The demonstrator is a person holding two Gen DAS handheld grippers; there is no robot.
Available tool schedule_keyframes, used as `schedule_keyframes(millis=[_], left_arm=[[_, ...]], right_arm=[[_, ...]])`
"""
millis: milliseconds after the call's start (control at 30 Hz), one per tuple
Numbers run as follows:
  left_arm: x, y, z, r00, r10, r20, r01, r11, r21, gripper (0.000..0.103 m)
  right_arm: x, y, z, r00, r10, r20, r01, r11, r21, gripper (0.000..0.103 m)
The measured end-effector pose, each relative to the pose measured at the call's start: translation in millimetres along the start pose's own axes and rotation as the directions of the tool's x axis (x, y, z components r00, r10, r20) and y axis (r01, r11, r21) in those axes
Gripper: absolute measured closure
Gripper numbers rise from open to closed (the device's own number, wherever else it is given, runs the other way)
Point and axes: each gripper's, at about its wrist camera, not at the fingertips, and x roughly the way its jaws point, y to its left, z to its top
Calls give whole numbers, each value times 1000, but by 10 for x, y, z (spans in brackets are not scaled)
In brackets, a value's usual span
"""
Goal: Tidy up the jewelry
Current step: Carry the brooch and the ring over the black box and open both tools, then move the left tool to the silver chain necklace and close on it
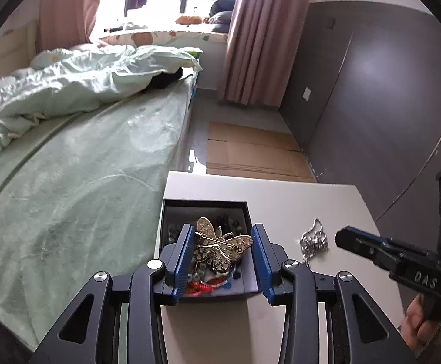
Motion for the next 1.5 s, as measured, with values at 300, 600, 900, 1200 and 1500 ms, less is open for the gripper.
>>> schedule_keyframes(millis=[300,600,900,1200,1500], left_arm=[[3,252,108,1000,-31,-2,30,997,-71,40],[-161,572,132,1000,1,3,-1,992,-125,39],[-286,727,49,1000,14,8,-13,985,-174,17],[-200,434,22,999,-38,-11,36,990,-133,17],[-32,-81,-30,996,-81,-43,79,996,-48,17]], right_arm=[[252,187,102,999,46,-24,-46,999,6,89],[532,427,143,992,118,-53,-117,993,23,89],[675,585,169,995,74,-73,-74,997,-4,34],[274,100,177,999,2,-39,0,998,62,34],[-67,-356,92,997,-66,-27,68,992,107,34]])
